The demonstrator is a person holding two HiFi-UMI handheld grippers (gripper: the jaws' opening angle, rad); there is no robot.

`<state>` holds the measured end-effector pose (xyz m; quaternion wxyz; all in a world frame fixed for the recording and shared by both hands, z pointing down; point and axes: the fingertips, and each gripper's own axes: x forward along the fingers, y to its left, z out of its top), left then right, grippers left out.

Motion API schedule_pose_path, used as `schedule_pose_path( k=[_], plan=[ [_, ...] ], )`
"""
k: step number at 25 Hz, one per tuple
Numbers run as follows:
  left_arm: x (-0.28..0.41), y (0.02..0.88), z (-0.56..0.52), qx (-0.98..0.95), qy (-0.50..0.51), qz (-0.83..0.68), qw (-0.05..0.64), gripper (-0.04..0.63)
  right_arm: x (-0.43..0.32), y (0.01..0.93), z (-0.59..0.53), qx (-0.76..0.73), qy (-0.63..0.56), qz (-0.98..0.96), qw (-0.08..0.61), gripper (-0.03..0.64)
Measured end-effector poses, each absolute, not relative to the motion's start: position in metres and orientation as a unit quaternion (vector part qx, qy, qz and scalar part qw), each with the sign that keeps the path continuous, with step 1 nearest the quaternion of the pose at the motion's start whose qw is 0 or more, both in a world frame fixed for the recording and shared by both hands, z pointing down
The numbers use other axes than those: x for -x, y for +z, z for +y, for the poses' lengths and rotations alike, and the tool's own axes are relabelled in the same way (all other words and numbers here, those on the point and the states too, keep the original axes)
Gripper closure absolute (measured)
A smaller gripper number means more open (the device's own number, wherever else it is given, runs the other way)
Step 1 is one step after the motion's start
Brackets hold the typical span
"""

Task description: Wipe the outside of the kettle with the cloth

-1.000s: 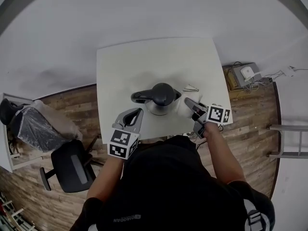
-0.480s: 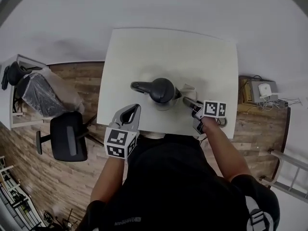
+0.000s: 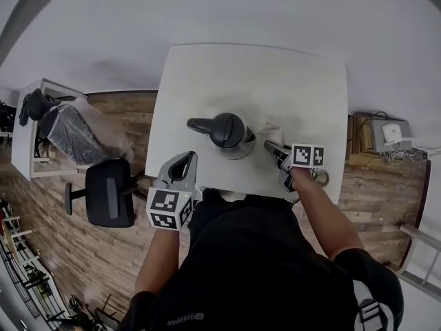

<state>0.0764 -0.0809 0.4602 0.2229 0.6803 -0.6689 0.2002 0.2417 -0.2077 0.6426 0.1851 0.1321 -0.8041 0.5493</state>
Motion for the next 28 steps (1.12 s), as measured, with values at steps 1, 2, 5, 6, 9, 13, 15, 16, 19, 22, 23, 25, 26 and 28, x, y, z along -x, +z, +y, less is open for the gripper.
schedule_pose_path(
  k=[1, 2, 5, 6, 9, 13, 15, 16, 19, 22, 23, 25, 26, 28],
  plan=[
    [-0.074, 0.458, -0.082, -0.678, 0.202, -0.672, 0.219, 0.588, -0.243, 0.640, -0.207, -0.132, 0.549, -0.805, 0.181, 0.526],
    [-0.072, 0.458, -0.084, -0.677, 0.203, -0.674, 0.217, 0.588, -0.244, 0.636, -0.208, -0.134, 0.547, -0.807, 0.175, 0.525],
    [-0.063, 0.460, -0.087, -0.673, 0.206, -0.677, 0.215, 0.588, -0.245, 0.611, -0.213, -0.140, 0.525, -0.825, 0.153, 0.525],
    [-0.061, 0.461, -0.088, -0.673, 0.207, -0.677, 0.216, 0.588, -0.245, 0.599, -0.215, -0.141, 0.514, -0.834, 0.143, 0.525],
    [-0.060, 0.462, -0.091, -0.679, 0.208, -0.671, 0.215, 0.588, -0.240, 0.547, -0.220, -0.131, 0.459, -0.871, 0.118, 0.526],
    [-0.059, 0.461, -0.097, -0.691, 0.202, -0.661, 0.213, 0.588, -0.226, 0.482, -0.218, -0.109, 0.321, -0.928, 0.155, 0.526],
    [-0.054, 0.462, -0.098, -0.693, 0.200, -0.660, 0.209, 0.588, -0.221, 0.467, -0.218, -0.105, 0.246, -0.945, 0.189, 0.526],
    [-0.052, 0.463, -0.097, -0.693, 0.205, -0.660, 0.204, 0.588, -0.218, 0.463, -0.218, -0.103, 0.222, -0.948, 0.203, 0.525],
    [-0.043, 0.469, -0.093, -0.693, 0.234, -0.659, 0.177, 0.588, -0.210, 0.458, -0.216, -0.088, 0.184, -0.949, 0.242, 0.525],
    [-0.036, 0.472, -0.091, -0.691, 0.217, -0.665, 0.182, 0.588, -0.203, 0.460, -0.214, -0.074, 0.158, -0.943, 0.284, 0.525],
    [-0.033, 0.474, -0.090, -0.689, 0.211, -0.668, 0.186, 0.588, -0.200, 0.461, -0.214, -0.072, 0.152, -0.941, 0.294, 0.525],
    [-0.027, 0.479, -0.091, -0.691, 0.208, -0.667, 0.187, 0.588, -0.193, 0.464, -0.217, -0.068, 0.146, -0.937, 0.311, 0.525],
    [-0.025, 0.482, -0.092, -0.693, 0.210, -0.665, 0.184, 0.588, -0.190, 0.466, -0.218, -0.067, 0.145, -0.935, 0.317, 0.525],
    [-0.018, 0.487, -0.093, -0.695, 0.215, -0.662, 0.180, 0.588, -0.185, 0.470, -0.219, -0.067, 0.148, -0.931, 0.326, 0.525]
  ],
)
